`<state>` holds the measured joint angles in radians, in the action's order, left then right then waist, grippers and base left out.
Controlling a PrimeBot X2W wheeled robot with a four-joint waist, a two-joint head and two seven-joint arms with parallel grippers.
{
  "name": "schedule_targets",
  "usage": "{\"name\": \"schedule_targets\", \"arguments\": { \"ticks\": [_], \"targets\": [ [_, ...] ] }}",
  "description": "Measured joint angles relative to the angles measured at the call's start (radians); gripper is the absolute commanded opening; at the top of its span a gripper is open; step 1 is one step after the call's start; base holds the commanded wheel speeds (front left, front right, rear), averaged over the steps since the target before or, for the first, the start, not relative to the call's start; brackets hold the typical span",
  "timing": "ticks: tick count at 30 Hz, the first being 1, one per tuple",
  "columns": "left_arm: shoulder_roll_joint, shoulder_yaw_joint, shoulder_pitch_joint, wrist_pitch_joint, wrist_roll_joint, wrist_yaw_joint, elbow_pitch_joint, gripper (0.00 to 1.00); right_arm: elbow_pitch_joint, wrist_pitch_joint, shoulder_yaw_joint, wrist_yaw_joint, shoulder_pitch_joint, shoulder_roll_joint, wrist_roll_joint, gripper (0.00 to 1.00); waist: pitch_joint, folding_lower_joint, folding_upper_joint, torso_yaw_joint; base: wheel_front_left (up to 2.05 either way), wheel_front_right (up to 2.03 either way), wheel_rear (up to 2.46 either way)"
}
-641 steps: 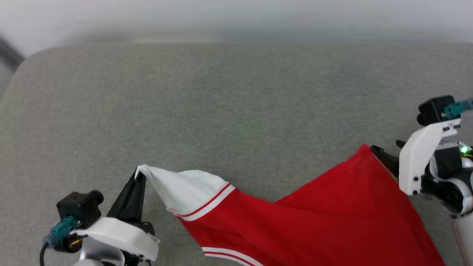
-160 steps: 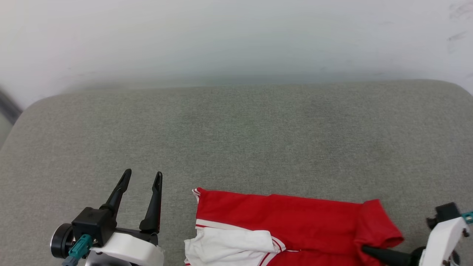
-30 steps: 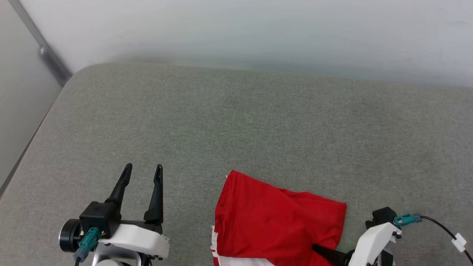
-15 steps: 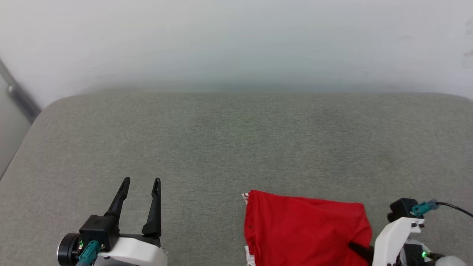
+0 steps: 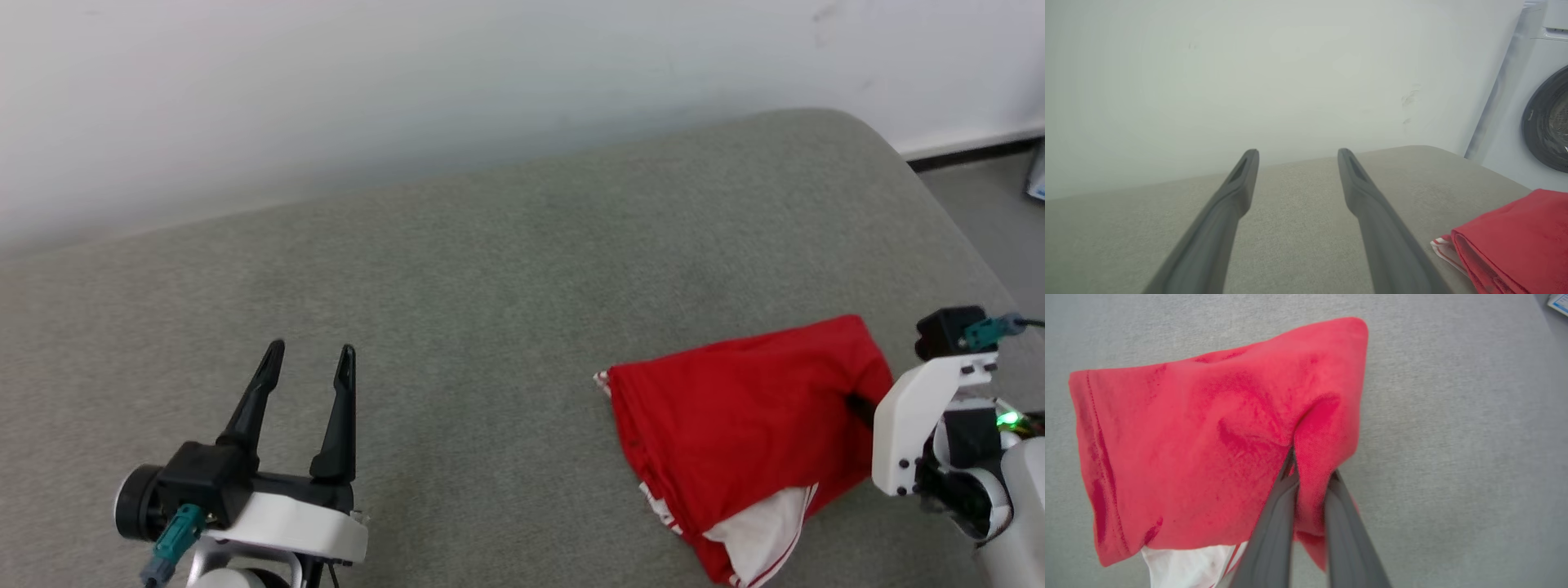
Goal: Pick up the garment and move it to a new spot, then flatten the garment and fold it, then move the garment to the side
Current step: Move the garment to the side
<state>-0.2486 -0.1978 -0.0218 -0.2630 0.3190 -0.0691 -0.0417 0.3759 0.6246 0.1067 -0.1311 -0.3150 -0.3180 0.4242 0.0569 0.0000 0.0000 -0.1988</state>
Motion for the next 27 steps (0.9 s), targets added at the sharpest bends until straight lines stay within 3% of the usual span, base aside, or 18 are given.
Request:
{"name": "schedule_targets", "arguments": {
  "ticks": [5,12,19,23,24,25,26,27],
  "targets": [
    [-0.024,-0.012,-0.082,0.001,-0.025,0.026,-0.029,1.0,0.065,-0.083,-0.031,0.0,-0.109,-0.026,-0.06,0.0,0.098,0.0001,0.0,-0.074,0.0,0.0,0.0],
    [-0.067,-0.038,-0.215,0.018,-0.057,0.077,-0.097,1.0,0.141,-0.2,-0.168,0.0,-0.262,-0.071,-0.158,0.0,0.272,0.0001,0.0,-0.129,0.0,0.0,0.0],
    [-0.093,-0.067,-0.312,0.038,-0.075,0.118,-0.133,1.0,0.193,-0.311,-0.319,0.0,-0.374,-0.113,-0.264,0.0,0.425,0.0002,0.0,-0.132,0.0,0.0,0.0],
    [-0.101,-0.072,-0.332,0.038,-0.077,0.127,-0.133,1.0,0.224,-0.354,-0.38,0.0,-0.394,-0.088,-0.326,0.01,0.478,0.0003,0.0,-0.11,0.0,0.0,0.0],
    [-0.1,-0.072,-0.334,0.035,-0.076,0.128,-0.131,1.0,0.235,-0.362,-0.394,0.0,-0.394,-0.071,-0.348,0.34,0.483,0.0003,0.0,-0.101,0.0,0.0,0.0],
    [-0.099,-0.072,-0.334,0.032,-0.073,0.128,-0.131,1.0,0.246,-0.372,-0.411,0.0,-0.394,-0.054,-0.361,0.81,0.487,0.0002,0.0,-0.092,0.0,0.0,0.0],
    [-0.097,-0.072,-0.334,0.03,-0.069,0.128,-0.128,1.0,0.254,-0.382,-0.428,0.0,-0.393,-0.041,-0.379,1.0,0.49,0.0002,0.0,-0.084,0.0,0.0,0.0],
    [-0.096,-0.073,-0.334,0.029,-0.068,0.128,-0.123,1.0,0.263,-0.39,-0.444,0.0,-0.393,-0.033,-0.4,1.0,0.491,0.0002,0.0,-0.077,0.0,0.0,0.0]
  ]
}}
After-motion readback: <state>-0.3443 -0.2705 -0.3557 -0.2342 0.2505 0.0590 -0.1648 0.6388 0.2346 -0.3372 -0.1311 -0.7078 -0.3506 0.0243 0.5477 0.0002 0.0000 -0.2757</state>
